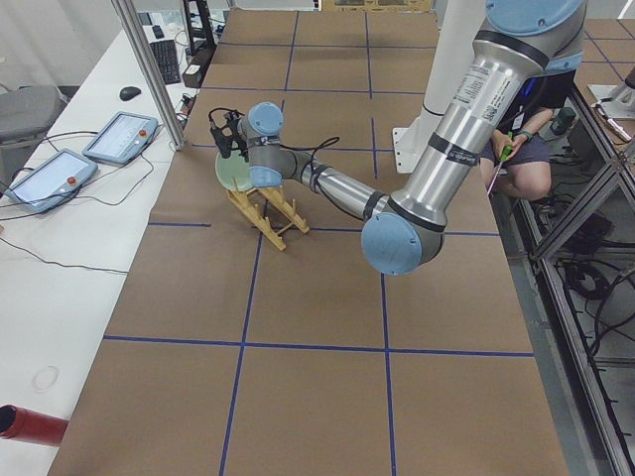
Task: Place plate on table
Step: 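Reach the left gripper to the top rim of the green plate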
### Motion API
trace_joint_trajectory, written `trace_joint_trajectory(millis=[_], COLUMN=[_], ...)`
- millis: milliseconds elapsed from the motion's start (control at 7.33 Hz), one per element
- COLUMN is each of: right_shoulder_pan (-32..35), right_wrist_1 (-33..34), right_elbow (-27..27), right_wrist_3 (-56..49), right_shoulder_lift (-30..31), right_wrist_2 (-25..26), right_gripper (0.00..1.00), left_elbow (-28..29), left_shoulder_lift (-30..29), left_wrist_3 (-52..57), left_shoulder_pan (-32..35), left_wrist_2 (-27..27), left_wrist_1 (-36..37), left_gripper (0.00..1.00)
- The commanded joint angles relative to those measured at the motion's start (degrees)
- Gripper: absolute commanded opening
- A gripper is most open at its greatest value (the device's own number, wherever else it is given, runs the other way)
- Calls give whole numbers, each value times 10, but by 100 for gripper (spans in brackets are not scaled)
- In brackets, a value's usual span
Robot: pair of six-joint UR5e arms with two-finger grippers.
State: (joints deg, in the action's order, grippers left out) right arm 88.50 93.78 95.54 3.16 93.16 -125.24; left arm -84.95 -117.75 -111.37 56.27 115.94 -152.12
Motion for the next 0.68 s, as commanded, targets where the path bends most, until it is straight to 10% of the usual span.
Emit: trace_joint_trajectory(millis=[0, 545], right_shoulder_pan=[-1, 0], right_wrist_1=[0, 0], right_elbow=[0, 0], right_wrist_3=[0, 1], right_shoulder_lift=[0, 0], right_wrist_2=[0, 0], right_gripper=[100, 100], left_elbow=[5, 25], left_shoulder_lift=[-5, -21], left_wrist_3=[3, 4], left_shoulder_pan=[-19, -22], left_wrist_2=[-23, -25], left_wrist_1=[-1, 0], left_gripper=[76, 53])
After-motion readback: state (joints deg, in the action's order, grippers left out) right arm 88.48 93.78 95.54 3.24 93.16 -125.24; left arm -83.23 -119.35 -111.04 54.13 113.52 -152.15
